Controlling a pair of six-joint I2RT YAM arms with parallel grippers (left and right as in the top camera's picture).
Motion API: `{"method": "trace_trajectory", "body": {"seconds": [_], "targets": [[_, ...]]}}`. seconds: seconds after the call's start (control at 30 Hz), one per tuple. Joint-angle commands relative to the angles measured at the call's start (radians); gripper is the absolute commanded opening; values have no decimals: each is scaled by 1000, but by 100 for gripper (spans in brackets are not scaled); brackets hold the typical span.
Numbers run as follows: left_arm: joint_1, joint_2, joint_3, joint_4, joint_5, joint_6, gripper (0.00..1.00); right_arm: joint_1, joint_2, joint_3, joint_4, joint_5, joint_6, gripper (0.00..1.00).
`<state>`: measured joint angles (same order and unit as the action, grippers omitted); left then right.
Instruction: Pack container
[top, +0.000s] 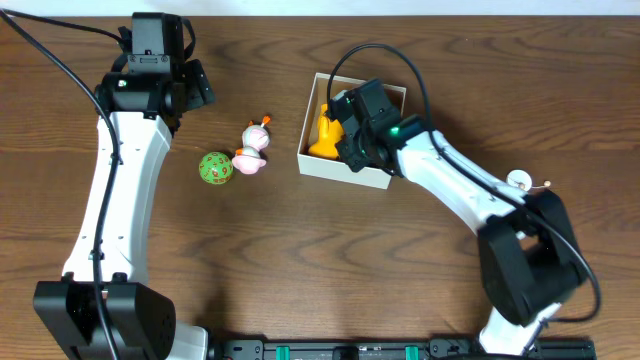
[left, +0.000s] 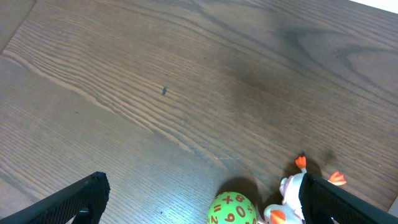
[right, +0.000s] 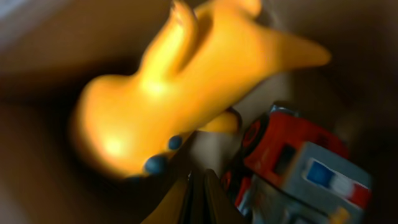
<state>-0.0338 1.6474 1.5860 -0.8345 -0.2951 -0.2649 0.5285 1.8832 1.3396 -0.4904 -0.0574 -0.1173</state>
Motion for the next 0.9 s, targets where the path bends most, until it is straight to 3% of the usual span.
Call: {"method": "trace_trajectory", "body": {"seconds": [0.0, 0.2, 0.33, 0.57, 0.87], "targets": [[3, 1, 2, -3, -10, 2, 98, 2, -90, 6, -1, -30, 15, 10], [3, 1, 2, -3, -10, 2, 98, -14, -116, 6, 7, -29, 11, 10], [4, 1, 2, -3, -10, 2, 98, -25, -108, 6, 13, -29, 3, 1], [3, 2, 2, -3, -10, 1, 98, -26, -97, 6, 116, -25, 4, 1], [4, 1, 2, -3, -10, 1, 98, -31, -54, 6, 115, -10, 4, 1]]}}
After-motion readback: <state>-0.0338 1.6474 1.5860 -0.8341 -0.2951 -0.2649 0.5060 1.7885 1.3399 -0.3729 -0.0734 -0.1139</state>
